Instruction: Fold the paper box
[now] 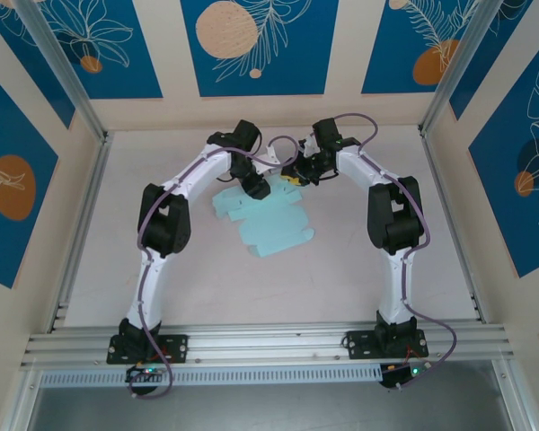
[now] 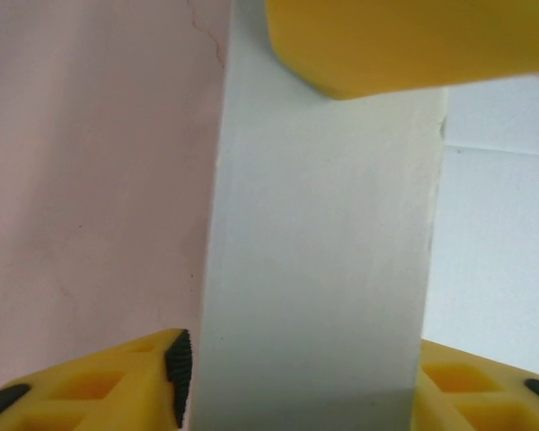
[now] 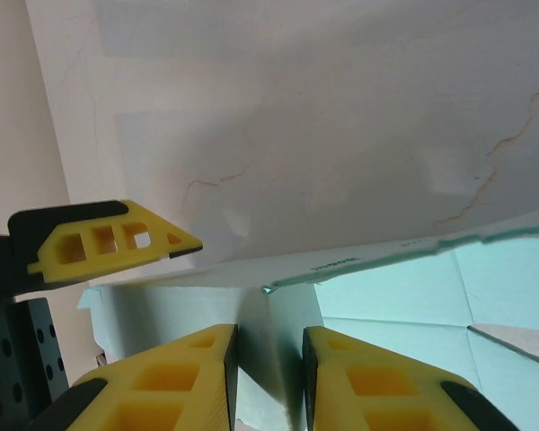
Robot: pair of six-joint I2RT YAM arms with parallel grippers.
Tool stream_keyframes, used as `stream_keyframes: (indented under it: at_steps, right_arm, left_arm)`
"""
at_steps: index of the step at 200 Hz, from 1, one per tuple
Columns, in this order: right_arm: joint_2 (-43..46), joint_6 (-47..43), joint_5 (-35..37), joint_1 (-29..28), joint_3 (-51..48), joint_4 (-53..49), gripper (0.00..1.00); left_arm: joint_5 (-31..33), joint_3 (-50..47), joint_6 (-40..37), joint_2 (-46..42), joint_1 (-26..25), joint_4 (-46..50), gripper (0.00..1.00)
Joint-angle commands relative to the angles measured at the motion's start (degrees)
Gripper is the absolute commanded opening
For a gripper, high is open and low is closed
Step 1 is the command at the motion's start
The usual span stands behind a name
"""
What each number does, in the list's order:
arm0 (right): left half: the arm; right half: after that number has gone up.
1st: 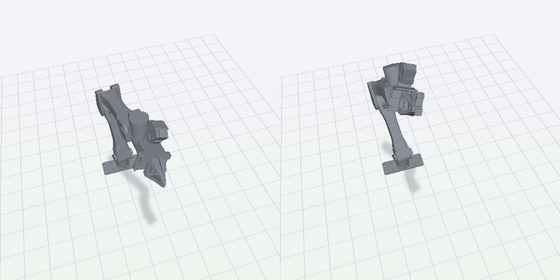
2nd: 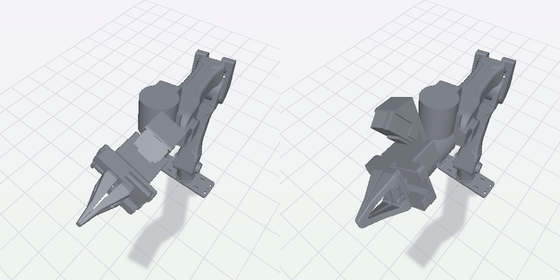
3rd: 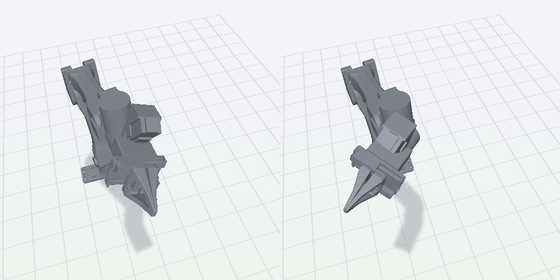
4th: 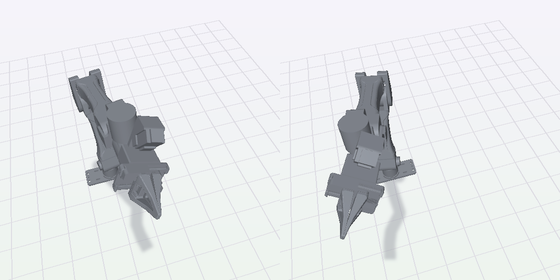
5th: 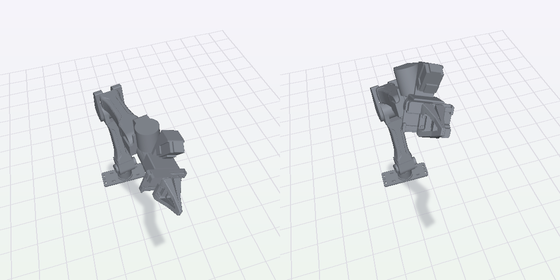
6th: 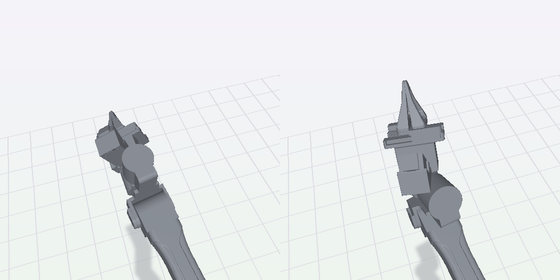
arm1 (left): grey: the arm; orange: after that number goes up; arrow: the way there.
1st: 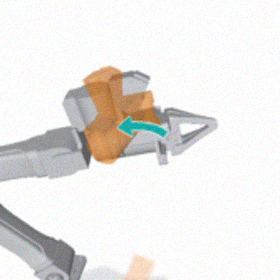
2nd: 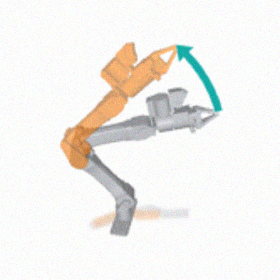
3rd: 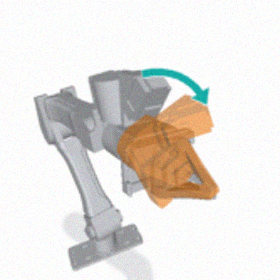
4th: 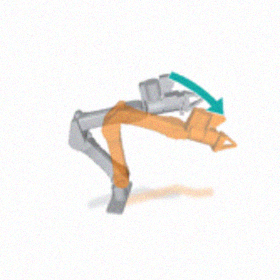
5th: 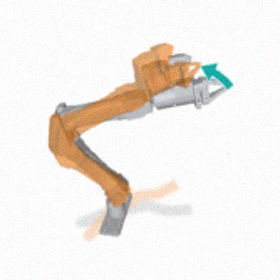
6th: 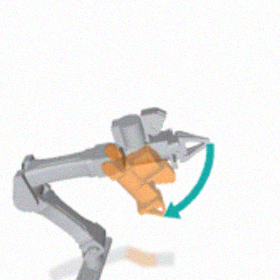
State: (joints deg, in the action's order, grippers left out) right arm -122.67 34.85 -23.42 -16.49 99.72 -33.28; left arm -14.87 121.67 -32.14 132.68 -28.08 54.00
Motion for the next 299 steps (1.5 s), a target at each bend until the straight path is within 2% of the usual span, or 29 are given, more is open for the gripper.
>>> stream_keyframes:
  at_steps: [1, 35, 79, 121, 161, 187, 228, 266, 299]
  right_arm:
    - [0.7, -1.3, 0.7, -0.3, -1.8, -3.3, 0.27]
    - [1.2, -1.5, 1.4, -0.2, -1.7, -3.4, 0.29]
    - [3.0, -1.8, 2.0, 0.3, -2.3, -3.6, 0.45]
    - [7.1, -0.9, 1.9, 2.7, -6.1, -1.8, 0.52]
    - [13.2, 1.5, 1.6, 5.9, -14.7, 3.6, 0.52]
    - [12.1, 1.8, 1.2, 6.9, -17.5, 4.8, 0.52]
    - [6.5, 2.2, 1.7, 6.3, -15.8, 7.3, 0.51]
    - [1.7, 1.2, 8.3, 4.3, -11.2, 5.2, 0.51]
    - [0.1, 2.0, 11.3, 3.3, -11.3, 7.8, 0.51]
  left_arm:
    - [1.8, 2.0, -1.1, 0.9, -0.4, 1.2, 0.5]
    - [5.7, 1.5, -1.8, 0.8, -1.1, 0.1, 0.45]
    - [10.1, -0.8, -3.0, 0.3, -2.2, -2.1, 0.42]
    - [11.4, -2.0, -3.8, -0.9, -2.4, -2.8, 0.4]
    - [11.5, -2.0, -4.2, -1.3, -2.5, -2.8, 0.4]
    - [11.2, -2.0, -4.2, -1.3, -2.5, -2.8, 0.4]
    - [11.0, -2.0, -4.1, -1.1, -2.4, -2.7, 0.4]
    - [10.5, -2.0, -3.7, -1.3, -2.5, -2.7, 0.41]
    - [10.4, -2.0, -3.7, -1.4, -2.4, -2.7, 0.41]
